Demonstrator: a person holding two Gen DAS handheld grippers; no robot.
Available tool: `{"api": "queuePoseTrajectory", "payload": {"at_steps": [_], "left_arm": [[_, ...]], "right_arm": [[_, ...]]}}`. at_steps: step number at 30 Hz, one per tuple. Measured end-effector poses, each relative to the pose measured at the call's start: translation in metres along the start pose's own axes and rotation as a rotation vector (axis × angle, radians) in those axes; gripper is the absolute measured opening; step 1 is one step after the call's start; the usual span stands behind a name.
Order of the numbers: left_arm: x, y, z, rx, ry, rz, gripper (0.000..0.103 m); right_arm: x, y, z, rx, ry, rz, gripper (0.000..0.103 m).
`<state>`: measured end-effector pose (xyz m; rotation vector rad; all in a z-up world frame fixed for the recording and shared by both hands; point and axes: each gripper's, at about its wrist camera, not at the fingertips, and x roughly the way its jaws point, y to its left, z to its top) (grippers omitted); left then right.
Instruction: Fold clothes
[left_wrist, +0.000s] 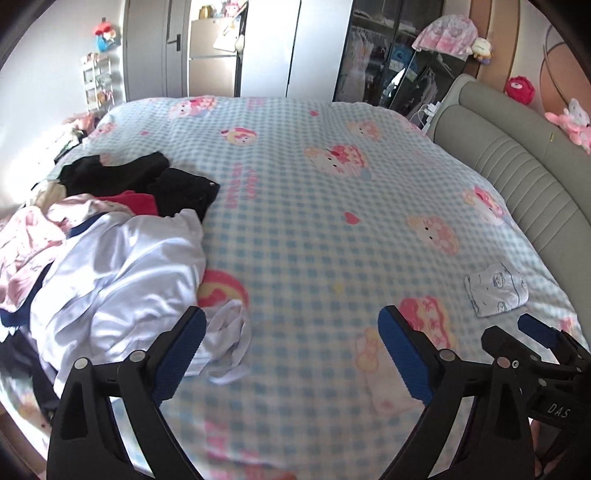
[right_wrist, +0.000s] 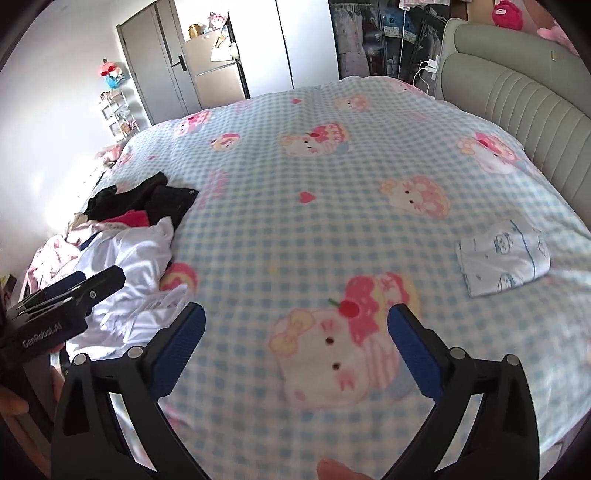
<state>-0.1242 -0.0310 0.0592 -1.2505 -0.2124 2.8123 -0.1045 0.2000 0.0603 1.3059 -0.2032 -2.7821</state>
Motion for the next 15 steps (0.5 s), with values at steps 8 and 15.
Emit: {"api": "queuePoseTrajectory", "payload": {"at_steps": [8,15], "left_arm": [[-0.052,0.004,-0.070,-0.056,0.006,0.057,0.100],[-0.063,-0.010,-0.106,-0.032,0.034,0.043,0.100]], "right_arm": [[-0.040,0.008,-0.071,0.004,0.021,0.040,0.102],[-0.048,0.003,-0.113,-0.004,0.048,0.009,0.102]]}}
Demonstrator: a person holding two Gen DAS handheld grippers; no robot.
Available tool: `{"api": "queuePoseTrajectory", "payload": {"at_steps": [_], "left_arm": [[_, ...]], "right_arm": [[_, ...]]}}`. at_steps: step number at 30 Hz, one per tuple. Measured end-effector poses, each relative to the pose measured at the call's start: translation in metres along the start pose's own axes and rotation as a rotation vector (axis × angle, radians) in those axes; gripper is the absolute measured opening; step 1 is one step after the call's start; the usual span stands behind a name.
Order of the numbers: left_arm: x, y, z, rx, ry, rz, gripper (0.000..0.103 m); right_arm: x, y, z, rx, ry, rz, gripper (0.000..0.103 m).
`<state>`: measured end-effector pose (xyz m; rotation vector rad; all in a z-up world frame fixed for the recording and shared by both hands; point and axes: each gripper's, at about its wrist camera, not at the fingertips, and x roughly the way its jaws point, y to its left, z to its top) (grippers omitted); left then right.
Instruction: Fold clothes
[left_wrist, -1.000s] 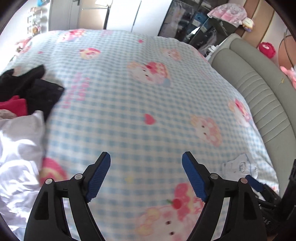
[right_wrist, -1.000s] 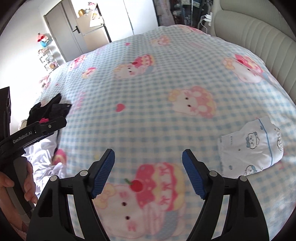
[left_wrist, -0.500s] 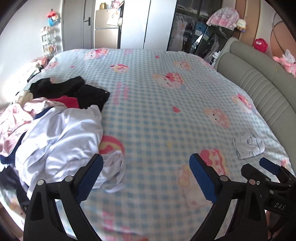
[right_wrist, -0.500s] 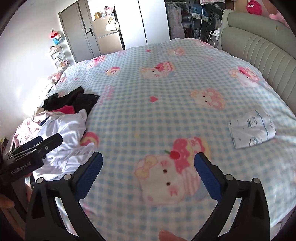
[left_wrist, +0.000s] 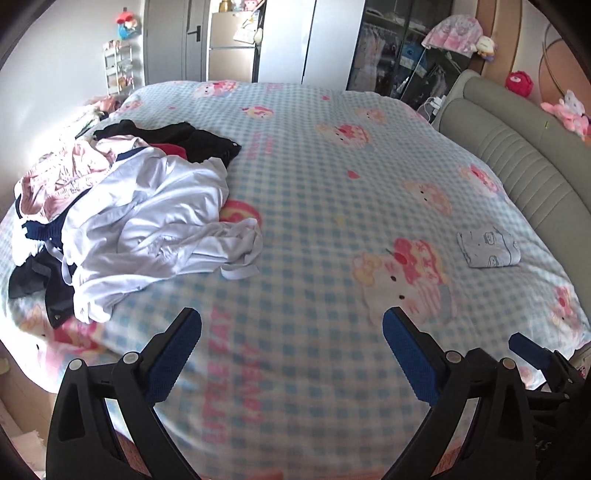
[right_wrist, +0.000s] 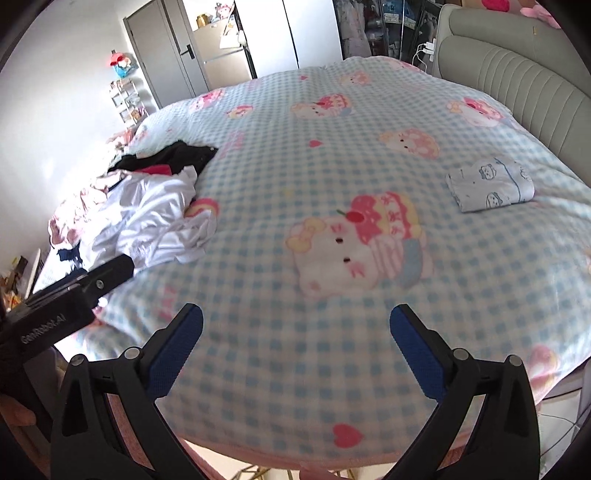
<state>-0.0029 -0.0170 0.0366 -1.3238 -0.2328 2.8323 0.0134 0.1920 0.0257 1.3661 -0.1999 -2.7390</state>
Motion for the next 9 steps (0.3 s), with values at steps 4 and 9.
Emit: {"api": "queuePoseTrajectory", "payload": {"at_steps": [4,9], "left_arm": [[-0.007,-0.006,-0.006,0.023,-0.011,-0.010,0.100],[-0.015,-0.012,-0.011,0.036,-0.025,-0.031,0.100]], "right_arm": [[-0.003,-0.007,-0.006,0.028,-0.008,-0.005,0.102],[-0.006,-0.010,-0.004,0.029,-0.014,-0.007,0.102]]}}
